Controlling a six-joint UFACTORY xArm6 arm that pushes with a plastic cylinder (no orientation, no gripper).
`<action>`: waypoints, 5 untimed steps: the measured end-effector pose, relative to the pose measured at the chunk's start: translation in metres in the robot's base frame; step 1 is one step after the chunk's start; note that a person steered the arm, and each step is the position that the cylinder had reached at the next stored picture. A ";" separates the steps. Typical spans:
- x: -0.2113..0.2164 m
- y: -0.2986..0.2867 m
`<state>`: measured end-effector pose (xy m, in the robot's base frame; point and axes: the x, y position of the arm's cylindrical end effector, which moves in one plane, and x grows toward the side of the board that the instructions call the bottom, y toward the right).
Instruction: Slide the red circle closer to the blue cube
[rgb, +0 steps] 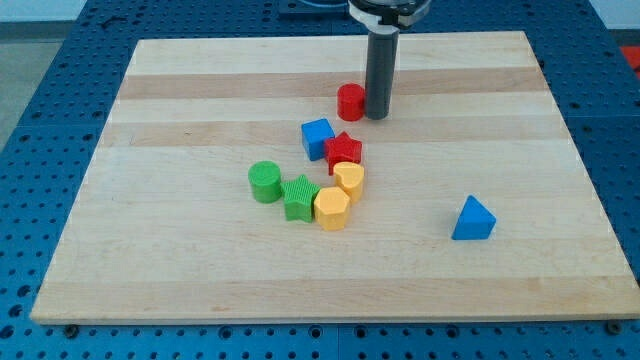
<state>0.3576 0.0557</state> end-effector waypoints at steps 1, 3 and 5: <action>-0.009 -0.013; -0.053 -0.010; -0.061 -0.066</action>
<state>0.2962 -0.0106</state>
